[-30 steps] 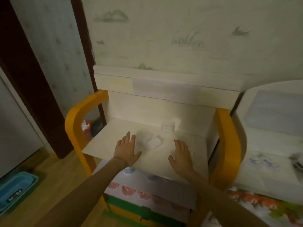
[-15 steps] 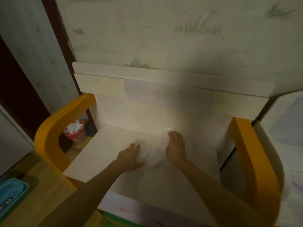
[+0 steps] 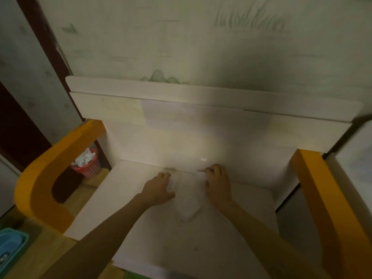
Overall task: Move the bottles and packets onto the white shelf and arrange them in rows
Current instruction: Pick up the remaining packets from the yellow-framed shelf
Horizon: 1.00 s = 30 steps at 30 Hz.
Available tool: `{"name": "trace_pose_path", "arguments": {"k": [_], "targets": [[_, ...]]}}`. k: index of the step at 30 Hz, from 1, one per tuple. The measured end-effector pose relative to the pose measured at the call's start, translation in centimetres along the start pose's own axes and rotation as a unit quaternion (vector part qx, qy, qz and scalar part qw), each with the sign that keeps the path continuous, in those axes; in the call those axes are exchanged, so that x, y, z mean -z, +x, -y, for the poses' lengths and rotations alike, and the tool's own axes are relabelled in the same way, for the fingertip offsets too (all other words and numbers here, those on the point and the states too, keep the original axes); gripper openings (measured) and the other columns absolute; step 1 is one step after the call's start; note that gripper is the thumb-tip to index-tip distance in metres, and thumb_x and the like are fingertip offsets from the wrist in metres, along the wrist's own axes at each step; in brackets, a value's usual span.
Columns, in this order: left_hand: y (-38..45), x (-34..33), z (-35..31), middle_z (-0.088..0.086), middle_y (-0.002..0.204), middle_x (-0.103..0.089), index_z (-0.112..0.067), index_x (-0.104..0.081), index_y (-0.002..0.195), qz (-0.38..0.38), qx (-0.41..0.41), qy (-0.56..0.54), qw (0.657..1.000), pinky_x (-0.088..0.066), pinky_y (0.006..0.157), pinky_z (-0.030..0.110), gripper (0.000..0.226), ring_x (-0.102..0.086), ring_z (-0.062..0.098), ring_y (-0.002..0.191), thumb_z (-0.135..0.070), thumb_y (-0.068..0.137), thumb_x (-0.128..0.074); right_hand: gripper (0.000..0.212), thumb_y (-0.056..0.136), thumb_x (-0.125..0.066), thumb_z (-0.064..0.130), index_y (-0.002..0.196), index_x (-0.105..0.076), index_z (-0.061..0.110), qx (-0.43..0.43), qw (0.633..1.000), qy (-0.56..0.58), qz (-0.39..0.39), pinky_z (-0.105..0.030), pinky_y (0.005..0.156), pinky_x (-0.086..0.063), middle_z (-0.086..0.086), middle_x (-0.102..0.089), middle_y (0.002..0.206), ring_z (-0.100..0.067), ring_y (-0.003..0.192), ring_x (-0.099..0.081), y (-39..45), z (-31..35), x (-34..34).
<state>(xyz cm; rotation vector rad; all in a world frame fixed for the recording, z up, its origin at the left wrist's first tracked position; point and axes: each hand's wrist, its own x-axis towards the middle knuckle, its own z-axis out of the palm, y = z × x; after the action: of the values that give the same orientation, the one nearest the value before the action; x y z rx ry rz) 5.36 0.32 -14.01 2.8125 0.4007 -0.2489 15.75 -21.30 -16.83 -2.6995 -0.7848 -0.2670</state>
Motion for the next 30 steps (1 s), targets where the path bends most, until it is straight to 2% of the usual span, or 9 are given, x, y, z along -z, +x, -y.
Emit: {"name": "trace_pose_path", "arguments": {"k": [4, 8, 12, 15, 20, 22, 24, 27, 30], "targets": [[-0.8, 1.1, 0.8, 0.004, 0.149, -0.043, -0.020, -0.031, 0.151, 0.022, 0.020, -0.072, 0.997, -0.043, 0.105, 0.038, 0.083, -0.050, 0.024, 0.130, -0.055, 0.085, -0.066, 0.035, 0.070, -0.069, 0.012, 0.103, -0.059, 0.016, -0.026, 0.997, 0.078, -0.005, -0.037, 0.073, -0.050, -0.005, -0.054, 0.112, -0.029, 0.101, -0.056, -1.6, 0.0, 1.1], [-2.7, 2.3, 1.2, 0.002, 0.149, -0.045, -0.021, -0.034, 0.150, -0.005, -0.001, -0.133, 0.991, -0.041, 0.103, 0.034, 0.076, -0.050, 0.022, 0.129, -0.050, 0.087, -0.067, 0.036, 0.078, -0.067, 0.019, 0.110, -0.051, 0.020, -0.082, 0.984, 0.154, -0.035, -0.032, 0.075, -0.045, 0.001, -0.055, 0.111, -0.023, 0.104, -0.055, -5.1, 1.0, 2.8], [-5.4, 3.8, 0.3, -0.003, 0.134, -0.053, -0.022, -0.037, 0.144, -0.019, -0.034, -0.226, 0.973, -0.052, 0.089, 0.035, 0.072, -0.064, 0.016, 0.099, -0.041, 0.084, -0.073, 0.032, 0.084, -0.066, 0.031, 0.111, -0.050, 0.023, -0.104, 0.981, 0.161, -0.031, -0.029, 0.070, -0.045, 0.003, -0.062, 0.100, -0.020, 0.088, -0.063, -8.2, 2.3, 5.2], [-7.8, 3.9, -1.2, -0.007, 0.128, -0.049, -0.022, -0.032, 0.145, -0.011, -0.049, -0.279, 0.959, -0.054, 0.086, 0.035, 0.079, -0.064, 0.014, 0.094, -0.035, 0.081, -0.076, 0.030, 0.087, -0.064, 0.035, 0.110, -0.049, 0.024, -0.121, 0.978, 0.163, -0.047, -0.032, 0.069, -0.049, 0.004, -0.065, 0.094, -0.020, 0.082, -0.065, -10.5, 3.6, 7.0], [-11.0, 3.6, -3.7, -0.004, 0.128, -0.051, -0.021, -0.031, 0.146, -0.009, -0.090, -0.341, 0.936, -0.056, 0.086, 0.038, 0.083, -0.064, 0.015, 0.097, -0.030, 0.078, -0.078, 0.043, 0.097, -0.056, 0.037, 0.136, -0.048, 0.020, -0.112, 0.968, 0.196, -0.108, -0.020, 0.088, -0.040, 0.002, -0.062, 0.124, -0.014, 0.108, -0.059, -14.8, 5.6, 9.5], [-12.0, 3.5, -5.1, 0.003, 0.125, -0.052, -0.015, -0.033, 0.144, -0.006, -0.103, -0.375, 0.921, -0.058, 0.082, 0.036, 0.076, -0.063, 0.015, 0.094, -0.015, 0.082, -0.076, 0.049, 0.097, -0.056, 0.038, 0.141, -0.044, 0.021, -0.123, 0.965, 0.190, -0.129, -0.022, 0.095, -0.041, 0.003, -0.059, 0.131, -0.015, 0.115, -0.057, -16.3, 6.1, 10.9], [-13.0, 3.6, -6.6, 0.002, 0.118, -0.053, -0.013, -0.033, 0.143, 0.006, -0.108, -0.415, 0.903, -0.056, 0.070, 0.029, 0.073, -0.061, 0.013, 0.089, -0.006, 0.084, -0.075, 0.051, 0.097, -0.056, 0.039, 0.142, -0.042, 0.023, -0.132, 0.963, 0.187, -0.145, -0.028, 0.098, -0.044, 0.004, -0.056, 0.134, -0.016, 0.118, -0.056, -17.7, 6.3, 12.4], [-14.3, 3.8, -9.1, 0.004, 0.130, -0.050, -0.015, -0.023, 0.151, -0.002, -0.118, -0.437, 0.892, -0.054, 0.067, 0.030, 0.091, -0.061, 0.020, 0.101, -0.021, 0.081, -0.081, 0.054, 0.096, -0.057, 0.042, 0.143, -0.040, 0.023, -0.127, 0.959, 0.184, -0.176, -0.031, 0.100, -0.046, 0.004, -0.054, 0.137, -0.014, 0.121, -0.053, -19.6, 5.9, 14.6], [-15.6, 3.8, -11.6, 0.006, 0.134, -0.048, -0.017, -0.023, 0.151, -0.007, -0.137, -0.448, 0.884, -0.054, 0.068, 0.030, 0.088, -0.060, 0.021, 0.105, -0.025, 0.084, -0.079, 0.055, 0.097, -0.054, 0.044, 0.145, -0.039, 0.021, -0.112, 0.952, 0.191, -0.209, -0.033, 0.100, -0.049, 0.002, -0.052, 0.138, -0.013, 0.121, -0.052, -21.0, 5.4, 16.7]]}}
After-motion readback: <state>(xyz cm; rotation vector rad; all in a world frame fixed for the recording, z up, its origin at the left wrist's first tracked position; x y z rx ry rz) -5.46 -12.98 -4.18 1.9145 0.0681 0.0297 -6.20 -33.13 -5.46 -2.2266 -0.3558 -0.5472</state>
